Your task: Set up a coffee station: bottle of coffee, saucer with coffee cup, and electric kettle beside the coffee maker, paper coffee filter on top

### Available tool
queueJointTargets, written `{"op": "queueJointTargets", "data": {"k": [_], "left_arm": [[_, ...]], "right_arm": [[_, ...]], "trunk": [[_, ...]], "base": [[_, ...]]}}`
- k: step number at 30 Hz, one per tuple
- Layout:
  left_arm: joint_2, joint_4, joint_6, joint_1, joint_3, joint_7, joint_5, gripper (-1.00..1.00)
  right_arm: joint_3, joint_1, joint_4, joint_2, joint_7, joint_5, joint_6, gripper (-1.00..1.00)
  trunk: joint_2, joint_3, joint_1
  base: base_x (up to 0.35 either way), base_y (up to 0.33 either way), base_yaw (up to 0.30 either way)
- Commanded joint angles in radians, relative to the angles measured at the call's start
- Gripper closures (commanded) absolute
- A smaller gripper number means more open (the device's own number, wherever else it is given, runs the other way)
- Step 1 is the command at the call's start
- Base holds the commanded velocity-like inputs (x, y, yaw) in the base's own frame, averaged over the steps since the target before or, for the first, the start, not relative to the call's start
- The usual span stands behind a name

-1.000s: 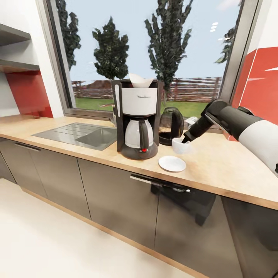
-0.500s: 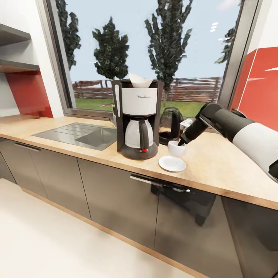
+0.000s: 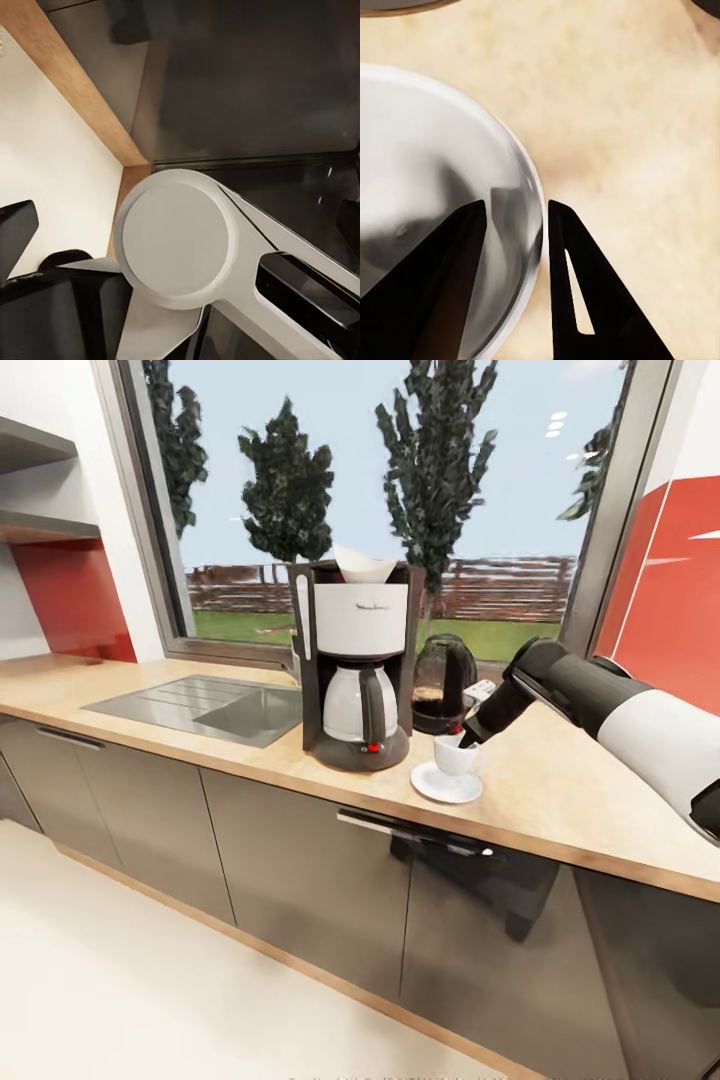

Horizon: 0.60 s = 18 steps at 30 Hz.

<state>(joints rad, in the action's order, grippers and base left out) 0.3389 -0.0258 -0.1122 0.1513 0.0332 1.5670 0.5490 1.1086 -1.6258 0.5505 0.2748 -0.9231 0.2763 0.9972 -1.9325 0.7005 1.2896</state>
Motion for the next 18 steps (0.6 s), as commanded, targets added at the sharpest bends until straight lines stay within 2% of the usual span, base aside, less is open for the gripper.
{"op": "queueJointTargets", "data": {"k": [1,18], "left_arm": [[0.0,0.0,-0.011,0.001,0.004,0.004,0.002,-1.0],[0.001,0.0,-0.011,0.001,0.004,0.004,0.002,-1.0]], "right_arm": [[0.007,-0.002,0.002,0.001,0.003,0.011,0.006,1.0],[0.007,-0.002,0.002,0.001,0.003,0.012,0.005,1.0]], "trunk": [[-0.001,0.002,0.0],[-0.001,0.012,0.0]], "base": [[0.0,0.0,0.0],[0.0,0.0,0.0]]}}
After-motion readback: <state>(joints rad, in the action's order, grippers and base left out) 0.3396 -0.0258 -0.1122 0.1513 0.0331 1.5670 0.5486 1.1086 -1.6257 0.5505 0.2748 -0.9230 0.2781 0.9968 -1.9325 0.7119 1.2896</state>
